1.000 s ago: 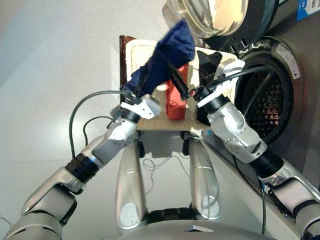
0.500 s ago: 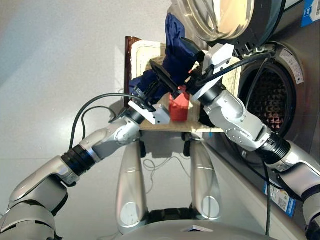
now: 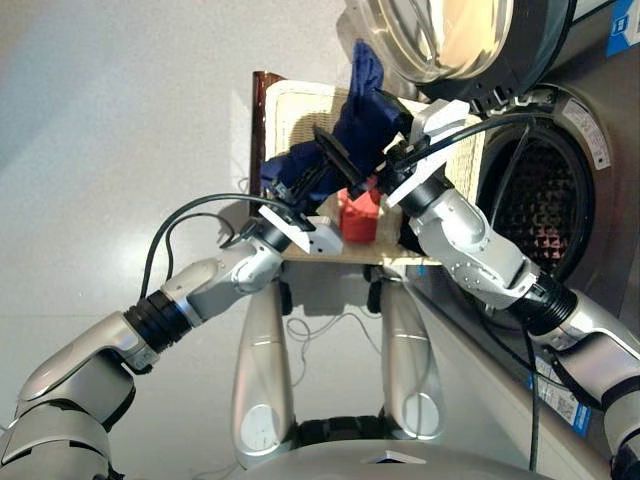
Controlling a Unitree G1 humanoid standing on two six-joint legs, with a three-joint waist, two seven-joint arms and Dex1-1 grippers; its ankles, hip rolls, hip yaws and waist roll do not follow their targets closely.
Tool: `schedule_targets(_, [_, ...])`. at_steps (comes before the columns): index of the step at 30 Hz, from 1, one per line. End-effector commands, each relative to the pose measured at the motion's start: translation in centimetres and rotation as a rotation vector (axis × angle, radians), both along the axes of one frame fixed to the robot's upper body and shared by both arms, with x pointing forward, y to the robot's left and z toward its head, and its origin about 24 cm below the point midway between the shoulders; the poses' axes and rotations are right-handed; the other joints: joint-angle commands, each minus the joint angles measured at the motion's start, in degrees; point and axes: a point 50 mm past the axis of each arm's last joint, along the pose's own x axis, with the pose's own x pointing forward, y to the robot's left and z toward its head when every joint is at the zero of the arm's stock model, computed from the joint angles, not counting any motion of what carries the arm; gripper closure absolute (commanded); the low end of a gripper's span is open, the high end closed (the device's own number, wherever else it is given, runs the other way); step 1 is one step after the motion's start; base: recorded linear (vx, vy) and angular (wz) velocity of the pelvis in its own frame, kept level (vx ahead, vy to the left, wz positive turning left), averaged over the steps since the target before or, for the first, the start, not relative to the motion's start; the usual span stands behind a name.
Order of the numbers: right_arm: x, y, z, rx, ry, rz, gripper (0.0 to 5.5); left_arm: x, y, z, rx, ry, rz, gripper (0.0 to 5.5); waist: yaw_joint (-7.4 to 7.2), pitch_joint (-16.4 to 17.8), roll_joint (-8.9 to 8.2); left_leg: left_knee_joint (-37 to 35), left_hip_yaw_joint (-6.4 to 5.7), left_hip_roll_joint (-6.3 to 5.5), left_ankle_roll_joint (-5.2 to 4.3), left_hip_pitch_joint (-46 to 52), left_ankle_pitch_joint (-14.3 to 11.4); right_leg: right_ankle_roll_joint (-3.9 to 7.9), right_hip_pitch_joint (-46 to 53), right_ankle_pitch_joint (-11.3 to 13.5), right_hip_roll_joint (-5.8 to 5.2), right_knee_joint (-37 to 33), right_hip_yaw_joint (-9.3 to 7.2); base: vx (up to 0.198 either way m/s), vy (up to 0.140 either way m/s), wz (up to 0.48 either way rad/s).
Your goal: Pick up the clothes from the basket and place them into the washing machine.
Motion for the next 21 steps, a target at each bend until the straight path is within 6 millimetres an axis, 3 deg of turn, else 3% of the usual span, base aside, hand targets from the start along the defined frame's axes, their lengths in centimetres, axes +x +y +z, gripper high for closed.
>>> schedule_targets(1, [-0.3,-0.9,1.1,-0.066,-0.080,-0.046,0.00,-4.0,-2.3,5.5,-0.206,-0.290,-0.222,5.50,-0.41,-0.8,2.71,1.8,0.92,0.17,-2.41,0.5,-2.9,1.60,-1.4,2.6,-1.34,-2.6,2.08,0.000,0.000,0.000])
schedule_targets(12, [-0.5,-0.6,1.3,-0.065,-0.086,-0.049,0.00,-4.3,-2.0,6.6,-0.255,-0.374,-0.186,5.50,-0.37,-0.8,2.96,1.7,1.10,0.17,-2.29,0.4,-2.8,1.60,-1.8,2.7,-1.28,-2.6,2.26,0.000,0.000,0.000])
schedule_targets(20, [-0.8,0.7,1.7,-0.048,-0.079,0.013,0.00,-4.3,-2.5,6.9,-0.279,-0.362,-0.208,5.50,-0.23,-0.8,3.14,1.7,1.03,0.19,-2.23,0.2,-2.8,1.56,-2.0,2.6,-1.29,-2.5,2.04,0.000,0.000,0.000])
schedule_targets(21, [-0.8,0.9,1.7,-0.049,-0.080,0.023,0.56,-4.3,-2.5,6.9,-0.282,-0.357,-0.210,5.50,-0.17,-0.8,3.16,1.7,1.05,0.15,-2.24,0.2,-2.8,1.55,-2.0,2.7,-1.29,-2.5,2.06,0.000,0.000,0.000])
